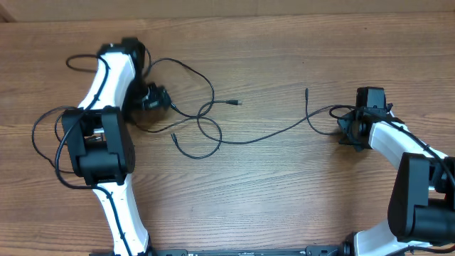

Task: Untangle cables

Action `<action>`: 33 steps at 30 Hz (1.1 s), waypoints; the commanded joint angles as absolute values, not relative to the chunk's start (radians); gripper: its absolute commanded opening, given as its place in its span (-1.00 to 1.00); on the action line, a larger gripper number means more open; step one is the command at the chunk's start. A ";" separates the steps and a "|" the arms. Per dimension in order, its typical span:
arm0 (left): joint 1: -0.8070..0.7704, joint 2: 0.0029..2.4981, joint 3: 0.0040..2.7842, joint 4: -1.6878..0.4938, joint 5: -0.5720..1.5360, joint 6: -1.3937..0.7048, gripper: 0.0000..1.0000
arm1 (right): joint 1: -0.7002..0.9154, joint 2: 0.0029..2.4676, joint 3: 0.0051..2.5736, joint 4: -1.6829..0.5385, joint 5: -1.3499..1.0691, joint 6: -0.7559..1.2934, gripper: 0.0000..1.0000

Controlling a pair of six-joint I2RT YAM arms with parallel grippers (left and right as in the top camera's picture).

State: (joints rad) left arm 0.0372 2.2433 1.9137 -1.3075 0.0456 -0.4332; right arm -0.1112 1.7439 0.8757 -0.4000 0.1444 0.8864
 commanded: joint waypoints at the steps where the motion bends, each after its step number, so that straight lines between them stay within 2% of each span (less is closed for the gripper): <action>1: 0.027 2.229 2.048 -1.331 0.194 -0.408 0.99 | -0.098 1.813 0.821 -0.423 0.064 0.890 -0.92; 4: 0.010 2.229 2.067 -1.316 0.264 -0.408 1.00 | -0.098 1.813 0.821 -0.424 0.064 0.890 -0.92; 15: -0.150 2.234 1.906 -1.093 0.252 -0.406 0.96 | -0.098 1.813 0.821 -0.424 0.064 0.891 -0.92; 19: -0.216 2.237 1.845 -0.989 0.252 -0.396 0.83 | -0.098 1.813 0.821 -0.424 0.064 0.891 -0.92; 23: -0.269 2.237 1.812 -0.925 0.190 -0.373 0.56 | -0.098 1.813 0.821 -0.423 0.056 0.891 -0.92; 29: -0.330 2.237 1.805 -0.918 -0.037 -0.374 0.38 | -0.098 1.813 0.821 -0.421 0.049 0.891 -0.92; 33: -0.356 2.237 1.803 -0.917 -0.107 -0.374 0.35 | -0.098 1.813 0.821 -0.416 0.048 0.891 -0.92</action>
State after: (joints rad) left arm -0.3401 2.2353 1.8179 -0.9192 0.0036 -0.3882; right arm -0.1112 1.7439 0.8757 -0.3935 0.1299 0.8864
